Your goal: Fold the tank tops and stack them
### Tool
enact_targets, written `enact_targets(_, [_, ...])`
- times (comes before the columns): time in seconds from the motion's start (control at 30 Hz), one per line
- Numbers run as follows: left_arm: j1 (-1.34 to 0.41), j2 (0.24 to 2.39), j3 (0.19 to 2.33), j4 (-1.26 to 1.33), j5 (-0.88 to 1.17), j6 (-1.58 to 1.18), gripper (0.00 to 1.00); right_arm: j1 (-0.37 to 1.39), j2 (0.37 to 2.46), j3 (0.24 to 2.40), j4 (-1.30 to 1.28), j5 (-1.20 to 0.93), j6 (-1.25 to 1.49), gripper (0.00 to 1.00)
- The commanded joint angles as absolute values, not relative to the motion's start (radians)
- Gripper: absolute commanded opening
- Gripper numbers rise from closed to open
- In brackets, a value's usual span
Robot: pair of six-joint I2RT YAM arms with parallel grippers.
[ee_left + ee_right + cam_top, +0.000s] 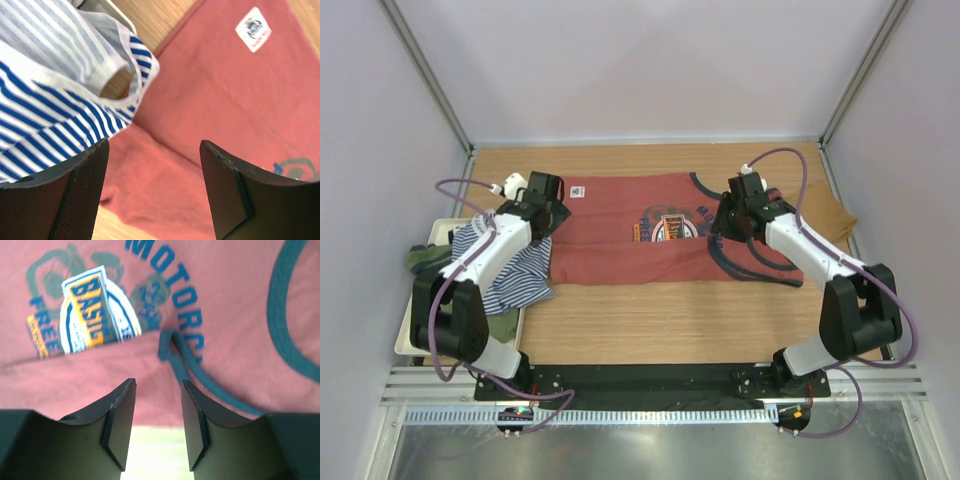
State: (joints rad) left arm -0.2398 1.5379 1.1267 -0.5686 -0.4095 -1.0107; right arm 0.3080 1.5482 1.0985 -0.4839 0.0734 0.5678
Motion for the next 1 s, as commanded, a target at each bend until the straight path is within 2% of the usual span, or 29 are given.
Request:
enact_targets(0.0, [-0.262,1.471,1.076,-0.597,-0.514,-0.996,0.73,0.333,1.448,1.022,-0.477,0.041,0.545,0.47])
enact_targets(0.2, [-0.262,1.477,1.006,-0.604,-0.437,-1.014,0.68,0.347,1.385,0.871,-0.440,0.012,0.555,0.47])
enact_targets(0.4, [-0.247,1.430,0.983,-0.689,-0.543,-1.060,0.64,0.347,1.440,0.810,-0.420,-0.005,0.558,0.45])
enact_targets(0.53, [-0.125,1.339,0.887,-0.617,-0.502,-1.065,0.64,0.334,1.515,0.801,-0.410,0.101,0.598,0.41])
enact_targets(0.7, [0.001,1.313,0.827,-0.644,-0.505,-1.104,0.63,0.301,1.565,0.785,-0.434,0.175,0.640,0.25])
enact_targets(0.73, [0.090,1.316,0.813,-0.640,-0.465,-1.121,0.62,0.293,1.563,0.775,-0.442,0.199,0.643,0.24])
enact_targets(0.83, [0.194,1.313,0.758,-0.604,-0.430,-1.140,0.62,0.267,1.513,0.717,-0.440,0.236,0.666,0.25])
enact_targets(0.97, [0.241,1.289,0.770,-0.633,-0.500,-1.189,0.62,0.244,1.425,0.673,-0.446,0.233,0.667,0.25])
